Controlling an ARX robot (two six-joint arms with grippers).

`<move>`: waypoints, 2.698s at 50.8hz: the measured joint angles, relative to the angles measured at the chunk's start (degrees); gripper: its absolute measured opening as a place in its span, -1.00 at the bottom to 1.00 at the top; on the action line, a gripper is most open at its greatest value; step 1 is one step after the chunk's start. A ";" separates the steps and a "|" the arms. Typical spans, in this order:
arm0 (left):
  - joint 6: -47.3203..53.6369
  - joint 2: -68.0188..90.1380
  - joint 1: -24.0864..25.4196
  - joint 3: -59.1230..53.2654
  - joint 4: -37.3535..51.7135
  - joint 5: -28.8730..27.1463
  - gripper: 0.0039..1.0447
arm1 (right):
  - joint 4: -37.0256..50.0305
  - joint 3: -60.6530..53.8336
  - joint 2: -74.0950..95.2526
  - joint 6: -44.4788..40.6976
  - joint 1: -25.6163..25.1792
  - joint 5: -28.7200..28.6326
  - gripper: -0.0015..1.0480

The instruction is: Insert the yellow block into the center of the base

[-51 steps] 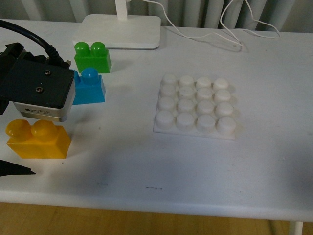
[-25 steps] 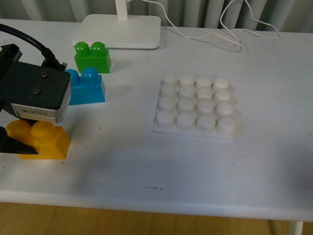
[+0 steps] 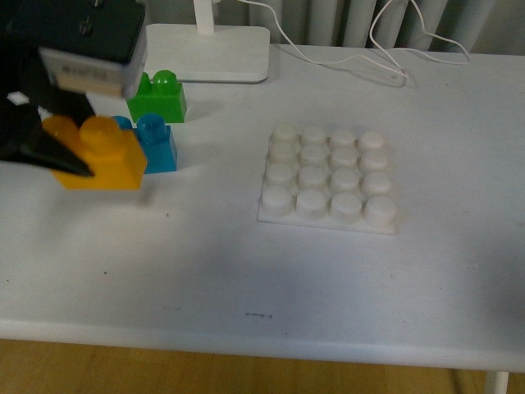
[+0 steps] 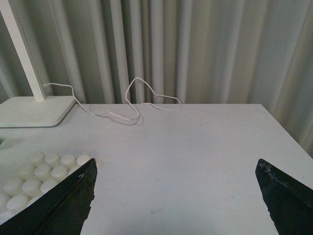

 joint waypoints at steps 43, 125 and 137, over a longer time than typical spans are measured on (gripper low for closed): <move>-9.77 18.71 -19.10 23.82 -1.38 0.57 -0.40 | 0.00 0.00 0.00 0.00 0.00 0.00 0.82; -9.33 29.62 -20.11 35.56 -5.01 -0.44 -0.40 | 0.00 0.00 0.00 0.00 0.00 0.00 0.82; -9.46 30.45 -20.13 35.54 -4.00 -1.31 -0.40 | 0.00 0.00 0.00 0.00 0.00 0.00 0.82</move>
